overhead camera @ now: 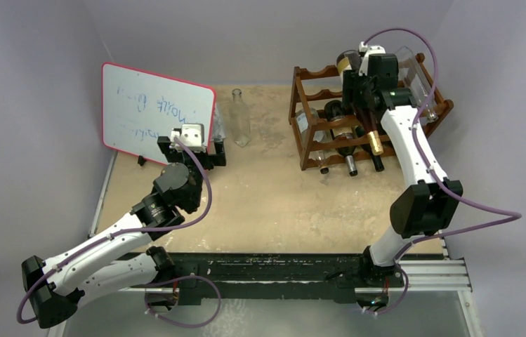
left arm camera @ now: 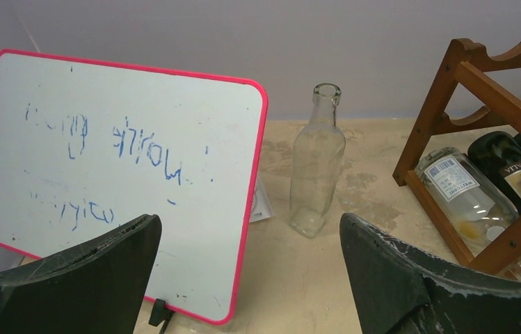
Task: Take the wine bottle off the wine rack
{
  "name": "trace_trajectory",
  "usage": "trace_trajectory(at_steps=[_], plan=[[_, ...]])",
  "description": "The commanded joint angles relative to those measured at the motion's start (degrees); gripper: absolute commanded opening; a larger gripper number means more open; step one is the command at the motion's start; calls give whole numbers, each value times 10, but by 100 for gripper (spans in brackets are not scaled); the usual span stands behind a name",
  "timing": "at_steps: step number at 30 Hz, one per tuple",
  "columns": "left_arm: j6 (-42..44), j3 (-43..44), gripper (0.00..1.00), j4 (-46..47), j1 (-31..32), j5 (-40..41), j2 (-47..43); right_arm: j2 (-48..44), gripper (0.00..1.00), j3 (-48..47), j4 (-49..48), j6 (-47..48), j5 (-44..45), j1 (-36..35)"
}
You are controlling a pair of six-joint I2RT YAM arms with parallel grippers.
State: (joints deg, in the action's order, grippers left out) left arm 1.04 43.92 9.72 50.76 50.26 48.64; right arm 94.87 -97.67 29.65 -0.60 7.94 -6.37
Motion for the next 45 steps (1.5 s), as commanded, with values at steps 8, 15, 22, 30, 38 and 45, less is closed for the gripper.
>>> trace_trajectory(at_steps=[8, 15, 22, 30, 38, 45], plan=[[-9, 25, 100, 14, 2, -4, -1, -2, 1, -107, -103, -54, -69, 6], [-10, 26, 100, 13, 2, -5, 1, 22, 0, -171, -50, -88, -143, 32], [-12, 26, 100, 13, 1, -7, 6, 24, 0, -186, -51, -128, -201, 58], [-14, 27, 100, 12, 2, -8, 9, 50, 0, -252, -25, -157, -252, 74], [-14, 26, 100, 12, 2, -9, 12, 35, 0, -217, -69, -221, -355, 113], [-13, 28, 100, 11, 2, -33, 18, 20, 0, -190, -124, -288, -418, 123]])
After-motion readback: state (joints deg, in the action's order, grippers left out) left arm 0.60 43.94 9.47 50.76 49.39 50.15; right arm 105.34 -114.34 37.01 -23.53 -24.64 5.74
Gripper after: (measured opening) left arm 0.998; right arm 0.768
